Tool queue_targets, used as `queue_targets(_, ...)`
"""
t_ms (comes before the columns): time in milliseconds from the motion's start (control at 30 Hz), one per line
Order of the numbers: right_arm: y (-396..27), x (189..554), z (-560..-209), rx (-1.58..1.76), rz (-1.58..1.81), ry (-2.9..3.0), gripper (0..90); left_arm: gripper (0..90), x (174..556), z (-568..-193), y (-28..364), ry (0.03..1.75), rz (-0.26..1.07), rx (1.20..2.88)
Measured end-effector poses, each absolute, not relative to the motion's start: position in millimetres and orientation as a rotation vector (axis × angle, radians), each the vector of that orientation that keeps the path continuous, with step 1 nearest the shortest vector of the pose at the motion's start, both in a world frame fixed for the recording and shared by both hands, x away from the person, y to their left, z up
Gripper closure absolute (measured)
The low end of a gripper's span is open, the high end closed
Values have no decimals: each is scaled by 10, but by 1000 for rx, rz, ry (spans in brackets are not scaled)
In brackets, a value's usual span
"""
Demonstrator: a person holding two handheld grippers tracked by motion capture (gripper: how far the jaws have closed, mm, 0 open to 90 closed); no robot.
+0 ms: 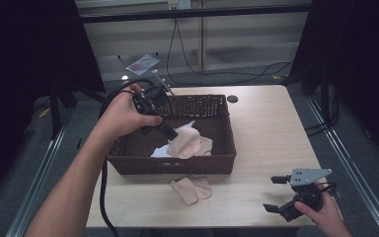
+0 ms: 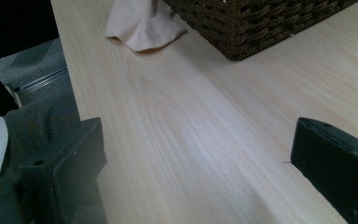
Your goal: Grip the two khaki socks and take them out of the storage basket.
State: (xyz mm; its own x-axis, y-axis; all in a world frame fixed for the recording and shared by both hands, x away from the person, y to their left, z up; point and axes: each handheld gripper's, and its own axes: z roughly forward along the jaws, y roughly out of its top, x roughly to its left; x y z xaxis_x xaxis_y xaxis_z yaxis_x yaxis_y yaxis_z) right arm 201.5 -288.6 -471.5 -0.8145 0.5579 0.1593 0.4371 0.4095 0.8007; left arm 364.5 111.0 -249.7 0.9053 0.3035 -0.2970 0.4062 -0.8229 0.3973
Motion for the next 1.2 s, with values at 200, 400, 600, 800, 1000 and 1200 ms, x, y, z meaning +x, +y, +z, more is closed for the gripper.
queue_targets(200, -2885, 2012, -4714, 894, 1366, 2525, 29, 887, 3587, -2580, 1100, 497, -330, 2605)
queue_targets(400, -2882, 2010, -4712, 890, 1367, 2529, 29, 886, 3527, -2704, 1082, 478, -348, 2612)
queue_targets(600, -2885, 2008, -4710, 889, 1366, 2526, 29, 885, 3484, -2804, 1063, 478, -356, 2613)
queue_targets(800, -2884, 2008, -4711, 889, 1369, 2528, 29, 884, 3428, -2858, 1035, 458, -360, 2625)
queue_targets(1000, -2884, 2008, -4711, 889, 1371, 2529, 29, 884, 3370, -2940, 995, 446, -344, 2644)
queue_targets(1200, -2882, 2011, -4711, 890, 1369, 2526, 29, 883, 3316, -3057, 924, 414, -351, 2660)
